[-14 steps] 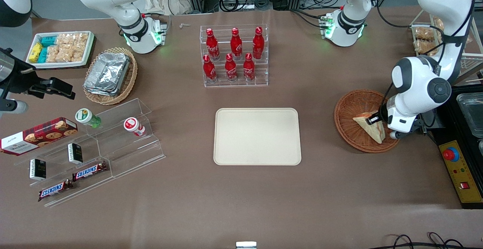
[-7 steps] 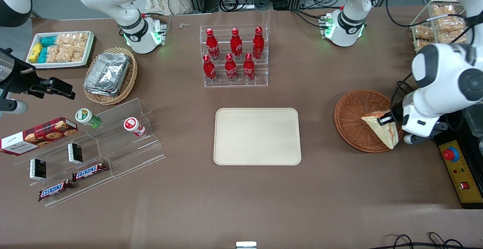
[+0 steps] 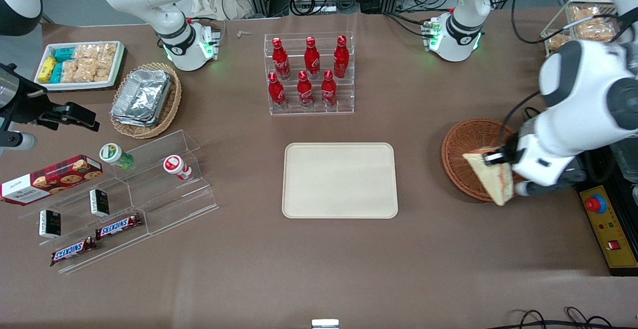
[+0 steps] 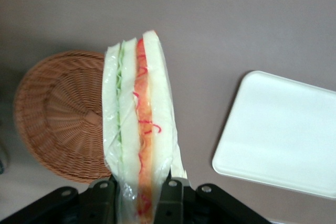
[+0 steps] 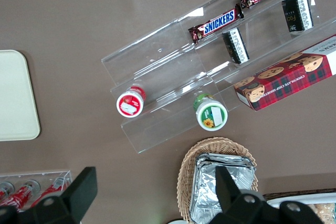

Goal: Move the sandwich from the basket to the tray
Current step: 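Lift the sandwich out of the basket and carry it toward the tray, then lower the sandwich onto the cream tray and open the left gripper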

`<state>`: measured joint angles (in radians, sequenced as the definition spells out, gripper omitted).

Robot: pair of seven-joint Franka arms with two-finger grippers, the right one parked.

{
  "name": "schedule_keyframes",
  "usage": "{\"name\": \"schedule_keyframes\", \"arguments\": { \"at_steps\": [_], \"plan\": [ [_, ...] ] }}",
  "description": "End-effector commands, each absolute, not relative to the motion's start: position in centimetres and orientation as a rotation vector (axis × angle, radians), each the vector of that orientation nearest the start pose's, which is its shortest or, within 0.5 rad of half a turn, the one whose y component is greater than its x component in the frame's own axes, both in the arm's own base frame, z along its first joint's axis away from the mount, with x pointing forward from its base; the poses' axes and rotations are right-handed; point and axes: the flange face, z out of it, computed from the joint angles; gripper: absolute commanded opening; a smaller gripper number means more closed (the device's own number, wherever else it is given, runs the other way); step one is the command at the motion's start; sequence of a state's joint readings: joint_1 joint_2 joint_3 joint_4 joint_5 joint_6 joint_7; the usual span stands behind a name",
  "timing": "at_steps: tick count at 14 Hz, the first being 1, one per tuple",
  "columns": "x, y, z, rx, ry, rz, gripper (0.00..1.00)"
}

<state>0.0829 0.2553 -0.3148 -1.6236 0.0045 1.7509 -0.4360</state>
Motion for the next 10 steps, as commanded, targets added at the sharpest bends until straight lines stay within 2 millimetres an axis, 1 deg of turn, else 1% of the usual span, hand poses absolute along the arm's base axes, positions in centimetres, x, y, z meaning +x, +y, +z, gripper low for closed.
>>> {"name": "schedule_keyframes", "arguments": {
  "at_steps": [1,2,3,6,7,8,9,10],
  "plan": [
    [61.3,-18.0,45.2,-3.155,-0.191,0.229,0.29],
    [60.8,-20.3,44.8,-3.16,-0.131,0.211,0.29],
    [60.4,-22.5,43.9,-3.162,-0.083,0.213,0.29],
    [59.5,-27.7,40.2,-3.167,0.02,0.244,0.29],
    [59.0,-29.4,38.6,-3.167,0.057,0.257,0.29],
    [58.8,-31.0,36.5,-3.165,0.092,0.27,0.29],
    [58.7,-32.1,34.4,-3.159,0.119,0.276,0.3],
    [59.0,-32.5,32.1,-3.159,0.127,0.285,0.3]
  ]
}}
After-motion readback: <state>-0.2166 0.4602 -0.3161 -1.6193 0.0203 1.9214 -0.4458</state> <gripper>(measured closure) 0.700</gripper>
